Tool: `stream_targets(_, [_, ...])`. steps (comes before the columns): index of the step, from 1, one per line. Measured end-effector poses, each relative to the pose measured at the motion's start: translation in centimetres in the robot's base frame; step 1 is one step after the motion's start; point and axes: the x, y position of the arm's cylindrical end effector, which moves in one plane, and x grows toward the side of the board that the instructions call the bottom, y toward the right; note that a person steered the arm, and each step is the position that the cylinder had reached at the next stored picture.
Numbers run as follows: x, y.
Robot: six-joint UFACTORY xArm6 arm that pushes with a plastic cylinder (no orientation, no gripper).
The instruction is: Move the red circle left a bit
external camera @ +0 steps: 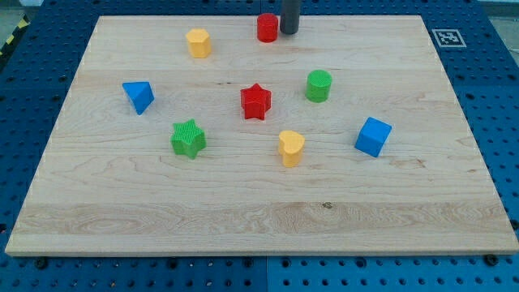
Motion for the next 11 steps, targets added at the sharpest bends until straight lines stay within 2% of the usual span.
stream_targets(3, [0.8, -0.5])
stream_targets(5, [0.9, -6.0])
stream_targets(8, [3.5, -8.9])
stream_targets(10, [1.0, -12.6])
stream_targets(11, [0.8, -12.6])
